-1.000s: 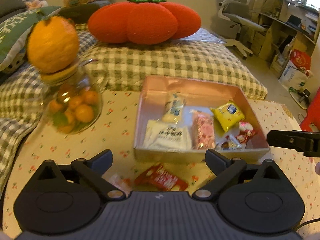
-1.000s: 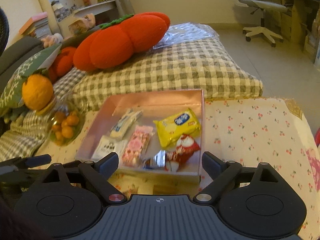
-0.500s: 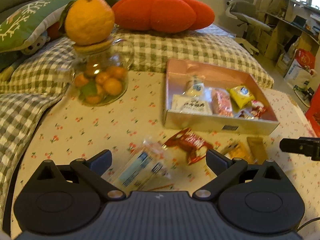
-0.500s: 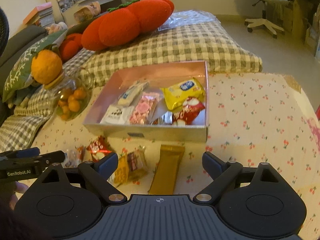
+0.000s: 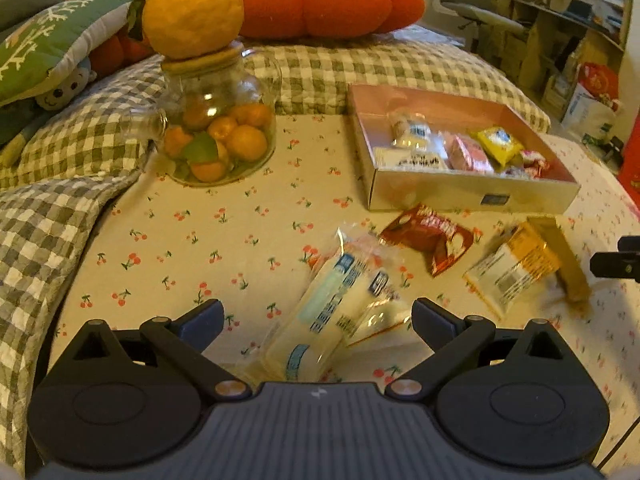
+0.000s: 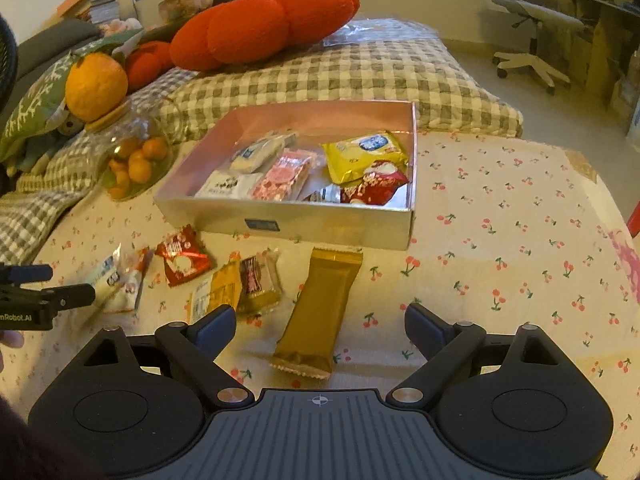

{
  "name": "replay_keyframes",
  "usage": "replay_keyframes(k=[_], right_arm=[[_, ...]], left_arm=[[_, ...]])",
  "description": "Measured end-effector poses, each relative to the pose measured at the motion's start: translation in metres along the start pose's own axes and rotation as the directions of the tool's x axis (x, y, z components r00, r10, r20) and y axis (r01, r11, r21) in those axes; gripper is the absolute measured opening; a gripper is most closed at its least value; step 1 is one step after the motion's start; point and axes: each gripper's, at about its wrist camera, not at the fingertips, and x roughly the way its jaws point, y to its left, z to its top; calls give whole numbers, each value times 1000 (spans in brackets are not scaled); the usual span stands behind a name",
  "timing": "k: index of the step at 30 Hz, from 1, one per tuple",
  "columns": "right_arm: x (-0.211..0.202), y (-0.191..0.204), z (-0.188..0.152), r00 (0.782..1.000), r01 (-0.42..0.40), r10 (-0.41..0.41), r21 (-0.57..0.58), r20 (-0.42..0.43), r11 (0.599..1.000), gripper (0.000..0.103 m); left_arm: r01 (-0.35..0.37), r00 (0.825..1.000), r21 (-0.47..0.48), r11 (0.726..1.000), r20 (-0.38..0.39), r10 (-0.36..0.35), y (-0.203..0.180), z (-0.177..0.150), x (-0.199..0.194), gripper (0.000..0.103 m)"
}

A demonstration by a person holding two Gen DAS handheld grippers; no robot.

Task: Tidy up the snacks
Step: 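Withdraw both tools from the box back over the remaining snacks, then move left tool to the second white bread bag while right tool reaches the gold wrapper bar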

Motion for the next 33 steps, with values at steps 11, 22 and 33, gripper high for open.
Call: replay_keyframes(k=[11,22,33], right_arm=[[20,9,-24,1000,13,-13,-107,1,994,93],[37,11,-26,999,35,-34,-126,7,991,93],[31,12,-22,1000,-11,13,-159,8,987,50]], left_arm=[[72,997,45,996,-7,-72,12,-20,14,88],[87,996,8,996,-29,-87,20,-19,11,51],[85,996,25,996,-33,-84,5,-17,-2,42]])
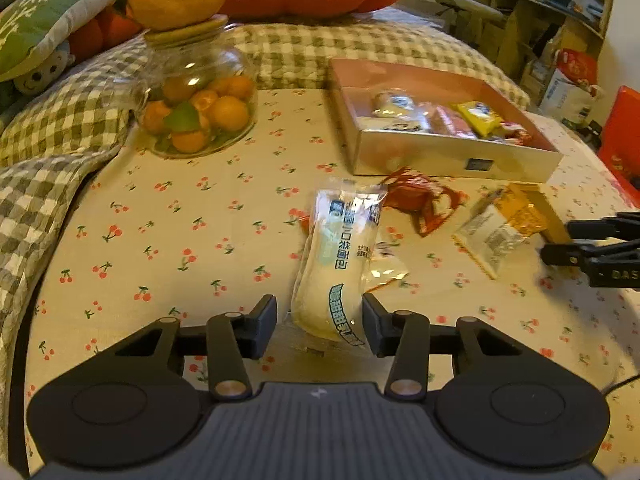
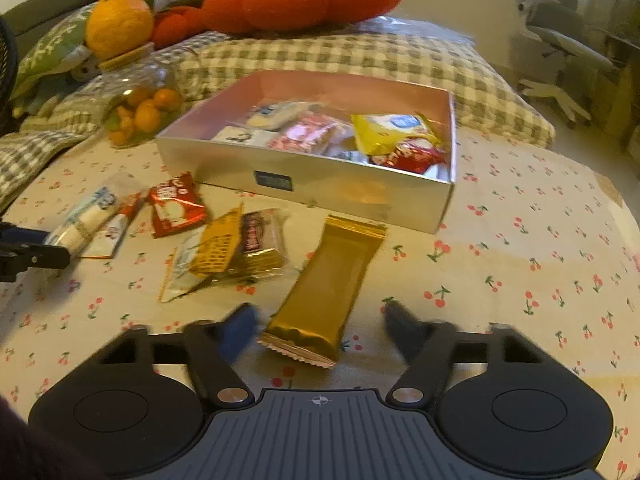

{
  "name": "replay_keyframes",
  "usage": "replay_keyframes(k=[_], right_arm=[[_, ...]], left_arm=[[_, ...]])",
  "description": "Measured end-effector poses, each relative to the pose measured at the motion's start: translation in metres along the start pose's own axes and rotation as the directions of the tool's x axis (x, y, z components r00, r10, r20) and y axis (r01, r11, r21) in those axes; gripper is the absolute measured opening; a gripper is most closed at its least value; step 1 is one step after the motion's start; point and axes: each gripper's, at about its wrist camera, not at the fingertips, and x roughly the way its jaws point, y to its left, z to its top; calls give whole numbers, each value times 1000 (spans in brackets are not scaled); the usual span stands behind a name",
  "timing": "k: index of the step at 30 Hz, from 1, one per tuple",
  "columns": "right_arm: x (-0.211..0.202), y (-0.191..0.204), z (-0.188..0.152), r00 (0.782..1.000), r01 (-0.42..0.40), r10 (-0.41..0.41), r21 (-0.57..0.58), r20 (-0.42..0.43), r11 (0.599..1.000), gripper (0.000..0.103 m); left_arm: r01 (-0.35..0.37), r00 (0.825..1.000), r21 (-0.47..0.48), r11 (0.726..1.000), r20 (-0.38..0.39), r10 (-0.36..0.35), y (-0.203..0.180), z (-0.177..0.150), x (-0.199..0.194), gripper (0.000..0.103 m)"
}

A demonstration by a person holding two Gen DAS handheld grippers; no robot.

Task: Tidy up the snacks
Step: 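Move left tool to the second white bread bag while right tool reaches the gold wrapper bar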

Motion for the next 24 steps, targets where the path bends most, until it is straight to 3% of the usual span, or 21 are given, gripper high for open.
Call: replay_keyframes(k=[1,3,12,20,24], right_arm=[[-1,0,0,1000,-8,8,-7,-1,1000,41],[-3,0,-1,1000,-21,21,-15,-7,1000,37],[-21,-5,-12,996,-56,55,-20,-74,998,36],[-40,-13,-29,993,-75,73,-18,-98,997,36],[-41,-19,-31,993,-80,79,0,-85,997,40]], left_arm=[[8,1000,4,1000,2,-8,-3,0,-2,42],[23,1000,14,1000,0,-23,-8,-2,-6,41],[81,994,84,993,-83,-74,-45,-17,-5,39],[120,990,120,985,-94,-109,-65,-23,-4,41],[124,990,130,984,-78,-115,-71,-24,-2,53]])
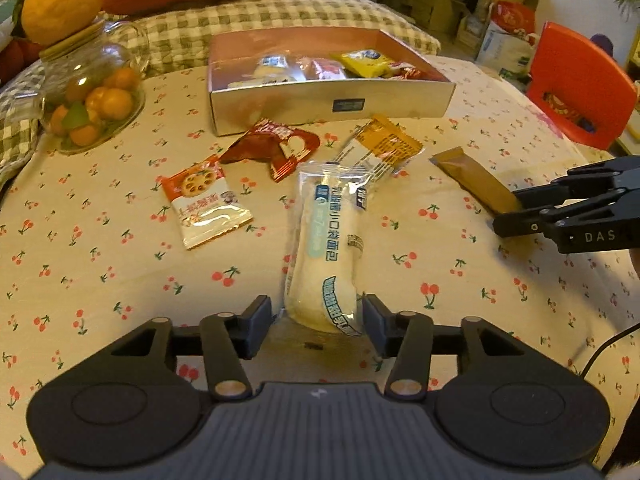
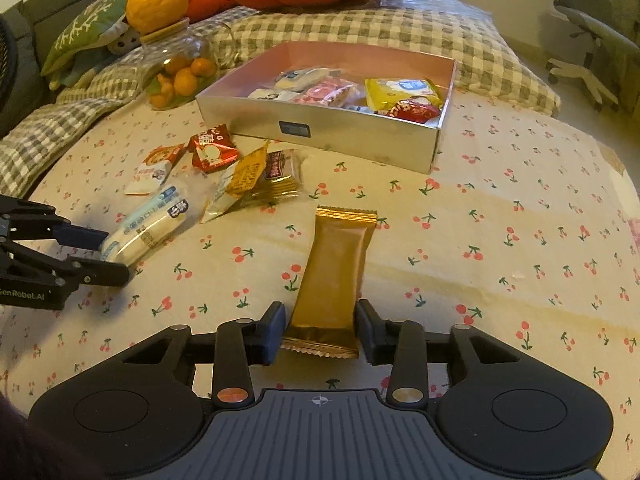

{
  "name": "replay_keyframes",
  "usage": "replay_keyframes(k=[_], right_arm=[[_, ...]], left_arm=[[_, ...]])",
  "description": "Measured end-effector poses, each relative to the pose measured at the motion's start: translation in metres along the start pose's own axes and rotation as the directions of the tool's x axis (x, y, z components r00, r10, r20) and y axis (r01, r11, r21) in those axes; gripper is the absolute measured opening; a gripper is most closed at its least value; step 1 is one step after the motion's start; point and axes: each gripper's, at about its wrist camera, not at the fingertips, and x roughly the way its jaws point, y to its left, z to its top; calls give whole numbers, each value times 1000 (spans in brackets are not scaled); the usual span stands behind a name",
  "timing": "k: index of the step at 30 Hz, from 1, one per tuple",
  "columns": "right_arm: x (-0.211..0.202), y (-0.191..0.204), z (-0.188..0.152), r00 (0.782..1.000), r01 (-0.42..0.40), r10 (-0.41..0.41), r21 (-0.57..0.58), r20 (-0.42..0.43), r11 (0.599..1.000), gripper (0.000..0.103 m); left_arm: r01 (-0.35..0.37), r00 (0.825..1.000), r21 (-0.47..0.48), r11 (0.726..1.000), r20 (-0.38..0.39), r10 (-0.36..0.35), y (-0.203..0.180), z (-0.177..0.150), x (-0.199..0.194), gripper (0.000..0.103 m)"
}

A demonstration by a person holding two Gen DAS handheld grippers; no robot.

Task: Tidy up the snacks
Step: 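Move left tool to the second white bread bag while right tool reaches the gold wrapper bar, then close left tool on the bread bag while right tool closes on the gold bar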

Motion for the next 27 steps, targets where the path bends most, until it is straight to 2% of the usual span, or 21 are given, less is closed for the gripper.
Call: replay_keyframes(k=[3,4,8,13,22,24,27], right_arm=[[2,-2,1,1000,-2,1,11,15,1000,56],[3,-1,1,1000,6,-6,12,18,1000,60],[7,1,2,999,25,-25,-4,36,1000,60],[12,5,4,997,45,-44,-12,57,999,61],[17,10,10,996,64,-63,-4,66,998,59],[18,11,11,996,66,-66,0,67,998,55],[17,11,12,996,64,-64,1,67,998,40]], left_arm=[[1,1000,10,1000,20,-1,-4,0,3,64],[1,1000,20,1000,27,-2,-6,1,4,65],[-3,999,37,999,43,1,-12,2,8,68],[-6,998,1,1000,60,6,-11,7,14,68],[-7,997,-50,999,82,11,-10,14,16,49],[-16,996,-55,998,83,20,-10,14,16,45],[-17,997,-70,997,79,23,-8,16,16,34]])
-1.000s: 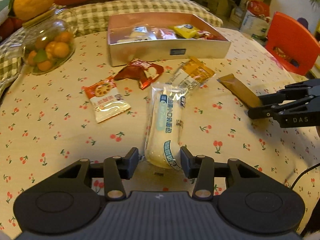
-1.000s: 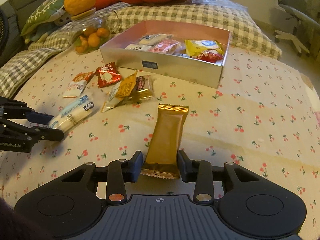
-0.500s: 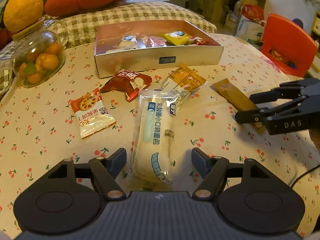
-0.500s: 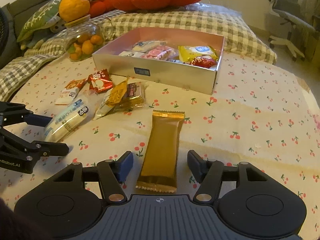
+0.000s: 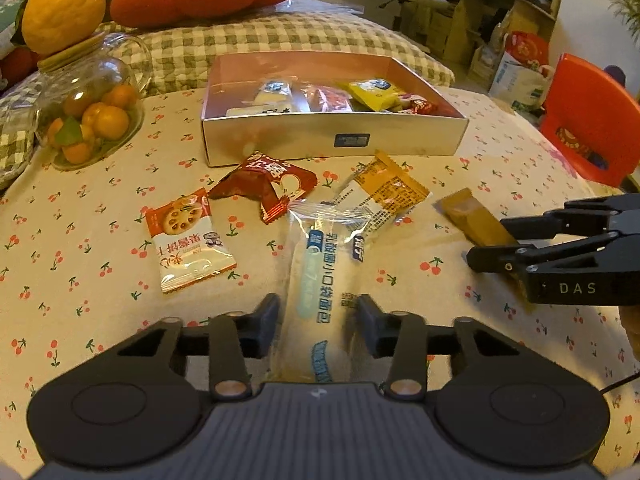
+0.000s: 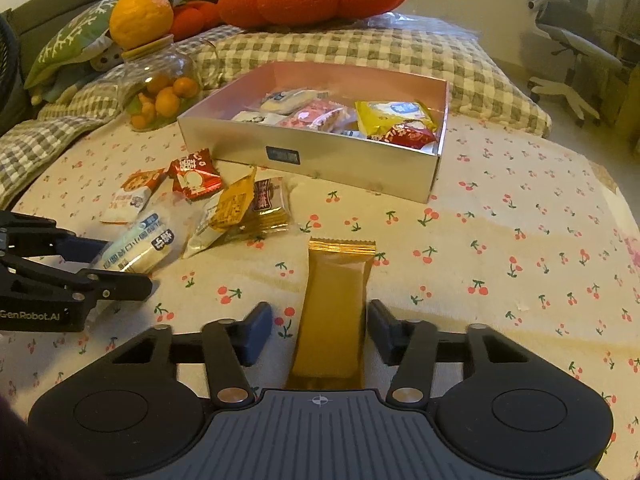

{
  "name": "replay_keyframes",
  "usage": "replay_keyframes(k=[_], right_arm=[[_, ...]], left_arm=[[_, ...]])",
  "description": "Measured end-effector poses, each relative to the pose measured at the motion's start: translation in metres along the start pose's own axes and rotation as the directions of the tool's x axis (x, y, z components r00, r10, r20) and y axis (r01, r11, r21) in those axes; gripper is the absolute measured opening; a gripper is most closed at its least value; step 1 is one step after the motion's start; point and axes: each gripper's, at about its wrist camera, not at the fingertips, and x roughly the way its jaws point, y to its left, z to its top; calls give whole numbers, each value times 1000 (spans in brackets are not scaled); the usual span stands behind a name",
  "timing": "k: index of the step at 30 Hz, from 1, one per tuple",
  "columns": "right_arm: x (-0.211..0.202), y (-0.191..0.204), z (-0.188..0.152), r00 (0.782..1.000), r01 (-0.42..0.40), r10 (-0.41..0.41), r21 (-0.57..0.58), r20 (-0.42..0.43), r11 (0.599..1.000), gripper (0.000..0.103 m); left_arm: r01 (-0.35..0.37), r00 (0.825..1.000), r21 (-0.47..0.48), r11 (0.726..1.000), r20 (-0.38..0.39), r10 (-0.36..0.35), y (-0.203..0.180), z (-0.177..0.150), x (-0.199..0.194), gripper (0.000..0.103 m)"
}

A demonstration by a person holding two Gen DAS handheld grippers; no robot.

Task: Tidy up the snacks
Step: 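Close left tool on the bread bag while right tool closes on the gold bar, then carry the bread bag and gold bar over the silver box with both tools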

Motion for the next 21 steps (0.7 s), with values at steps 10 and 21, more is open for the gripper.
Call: replay_keyframes(k=[10,21], right_arm=[[-7,0,8,999,-25,26,33,-22,999,27],[-23,-13,21,999,-45,47,147,-7,988,27]], left_arm=[[13,999,-61,998,-39,-15,6,8,-11,20],[32,999,-90,995,-28,-35,6,18,-26,18]])
